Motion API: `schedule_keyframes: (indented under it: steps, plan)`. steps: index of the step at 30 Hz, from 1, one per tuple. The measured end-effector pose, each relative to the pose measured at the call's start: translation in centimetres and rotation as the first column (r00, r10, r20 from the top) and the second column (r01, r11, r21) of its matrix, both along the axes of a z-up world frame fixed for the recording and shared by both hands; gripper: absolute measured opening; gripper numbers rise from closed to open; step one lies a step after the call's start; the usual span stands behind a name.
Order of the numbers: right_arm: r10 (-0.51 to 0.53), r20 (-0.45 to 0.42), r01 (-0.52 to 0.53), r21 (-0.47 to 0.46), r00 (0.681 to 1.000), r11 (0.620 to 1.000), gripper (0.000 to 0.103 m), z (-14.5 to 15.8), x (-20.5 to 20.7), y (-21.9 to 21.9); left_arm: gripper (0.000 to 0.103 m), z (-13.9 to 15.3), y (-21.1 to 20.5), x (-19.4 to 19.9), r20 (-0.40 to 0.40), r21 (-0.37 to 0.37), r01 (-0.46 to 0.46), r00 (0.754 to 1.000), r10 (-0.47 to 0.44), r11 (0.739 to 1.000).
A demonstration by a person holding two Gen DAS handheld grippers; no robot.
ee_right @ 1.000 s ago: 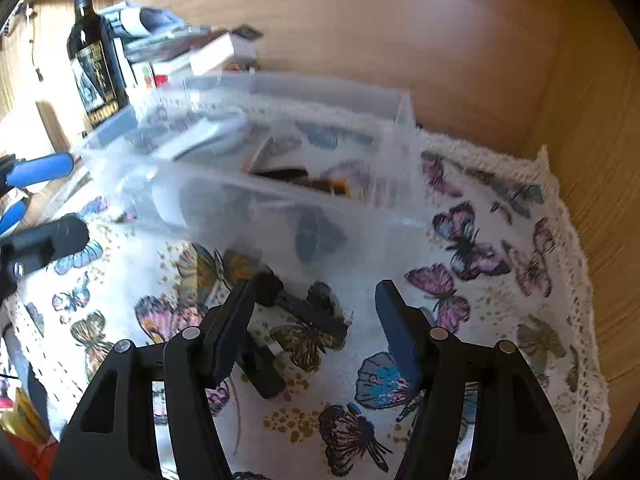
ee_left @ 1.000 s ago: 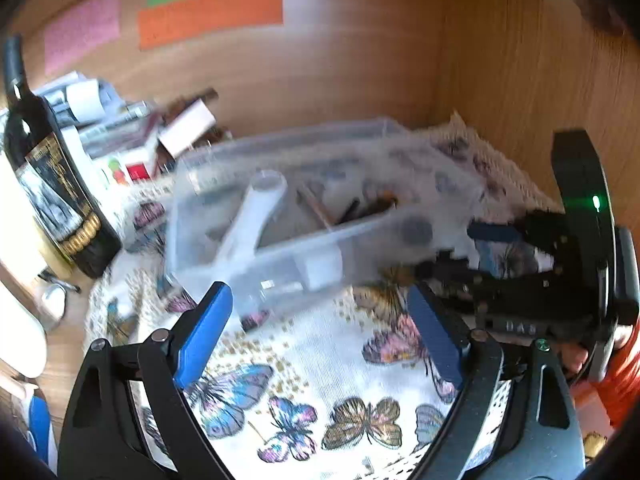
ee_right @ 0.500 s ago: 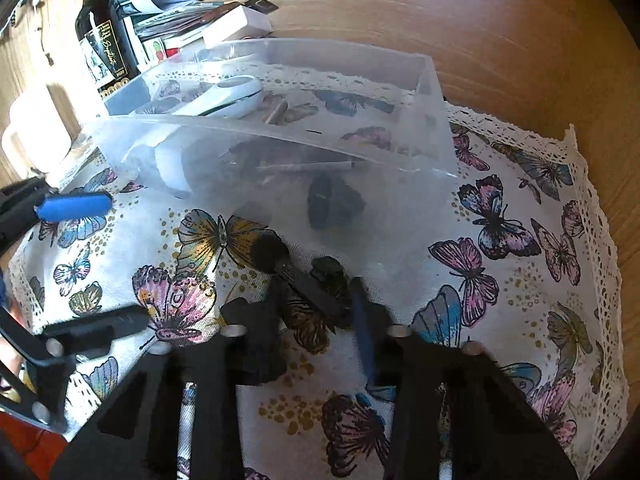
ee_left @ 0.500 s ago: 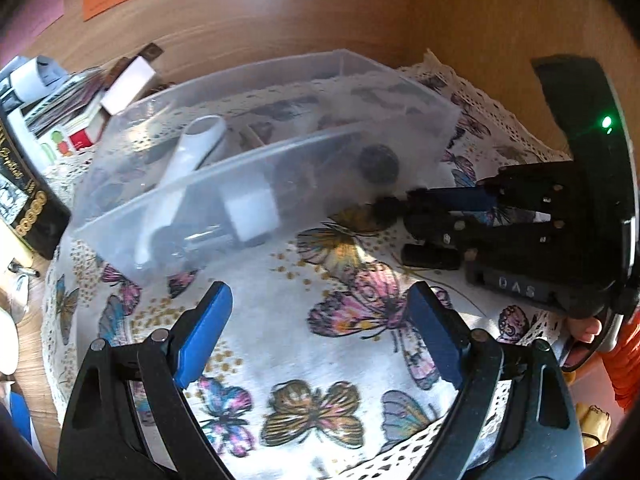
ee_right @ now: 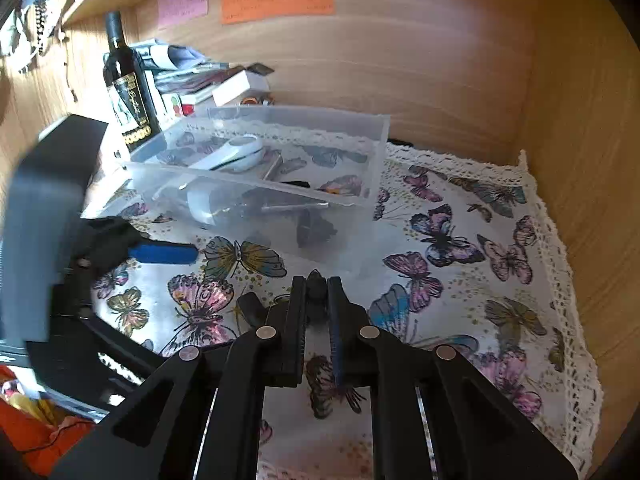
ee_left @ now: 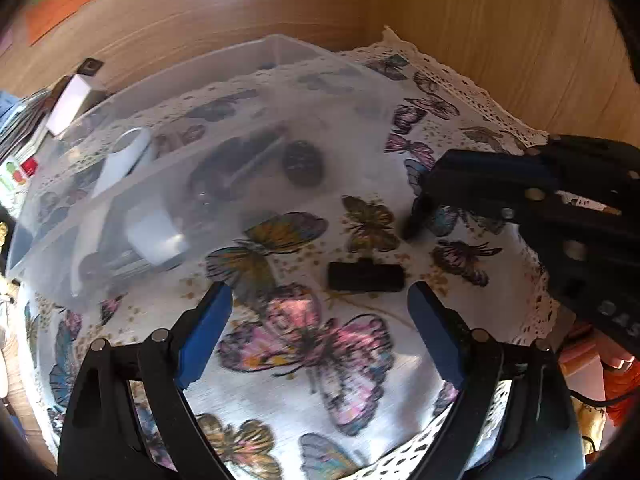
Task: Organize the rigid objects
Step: 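Grasp the black clamp part with the right tool while the left tool reaches a small black piece, then drop the black clamp part into the clear box with the right tool while the left places its piece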
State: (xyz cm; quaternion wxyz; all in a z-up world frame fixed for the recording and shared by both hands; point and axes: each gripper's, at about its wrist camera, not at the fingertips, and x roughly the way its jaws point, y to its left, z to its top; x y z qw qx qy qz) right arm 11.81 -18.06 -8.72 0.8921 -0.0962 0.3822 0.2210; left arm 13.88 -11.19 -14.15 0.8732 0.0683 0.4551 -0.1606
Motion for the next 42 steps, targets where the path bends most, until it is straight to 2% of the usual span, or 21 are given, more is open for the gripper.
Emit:
schedule_keyframes:
  steps: [2, 3, 4, 6, 7, 8, 15, 21, 32, 37, 42]
  plan:
    - [-0.005, 0.011, 0.005, -0.011, 1.000, 1.000, 0.009, 0.2, -0.3, -0.3, 0.088, -0.3, -0.7, 0.3, -0.002, 0.002, 0.015, 1.000, -0.015, 1.000]
    - [-0.007, 0.012, 0.007, -0.018, 1.000, 1.000, 0.009, 0.2, -0.5, -0.4, 0.082, -0.4, -1.0, 0.3, -0.004, 0.005, 0.019, 1.000, -0.019, 1.000]
    - [-0.007, 0.010, 0.007, -0.022, 1.000, 1.000, 0.009, 0.1, -0.6, -0.5, 0.071, -0.7, -1.3, 0.5, -0.014, 0.009, 0.028, 1.000, -0.028, 1.000]
    - [-0.013, 0.007, 0.013, -0.021, 1.000, 1.000, 0.009, 0.0, -0.7, -0.7, 0.064, -0.8, -1.6, 0.6, 0.000, 0.014, 0.031, 1.000, -0.031, 0.999]
    - [-0.015, 0.007, 0.016, -0.018, 1.000, 1.000, 0.009, 0.0, -0.7, -0.8, 0.051, -0.8, -1.6, 0.6, 0.005, 0.011, 0.038, 0.999, -0.038, 0.999]
    - [-0.020, 0.006, 0.020, -0.012, 1.000, 1.000, 0.009, 0.0, -0.8, -1.0, 0.044, -0.7, -1.7, 0.6, 0.008, 0.006, 0.046, 0.999, -0.046, 0.999]
    - [-0.041, 0.042, 0.040, 0.029, 0.998, 0.999, 0.009, 1.3, -1.0, -1.3, 0.044, -0.1, -0.6, 0.4, 0.032, -0.019, 0.012, 0.999, -0.012, 1.000]
    - [-0.038, 0.088, 0.034, 0.048, 0.995, 0.998, 0.009, 2.8, -0.9, -0.5, 0.044, 2.4, 1.7, -0.3, 0.097, -0.056, -0.035, 0.994, 0.041, 0.998]
    - [-0.038, 0.187, 0.017, 0.109, 0.982, 0.994, 0.009, 6.3, 1.1, 1.9, 0.044, 6.8, 6.6, -0.1, 0.218, -0.109, -0.142, 0.962, 0.163, 0.984]
    - [-0.039, 0.196, 0.016, 0.118, 0.980, 0.993, 0.009, 6.7, 3.0, 3.3, 0.044, 7.3, 9.3, 0.8, 0.221, -0.128, -0.196, 0.950, 0.220, 0.972]
    - [-0.032, 0.176, 0.020, 0.072, 0.984, 0.997, 0.009, 5.5, 5.0, 5.1, 0.044, 6.7, 11.0, 2.5, 0.194, -0.130, -0.237, 0.946, 0.259, 0.963]
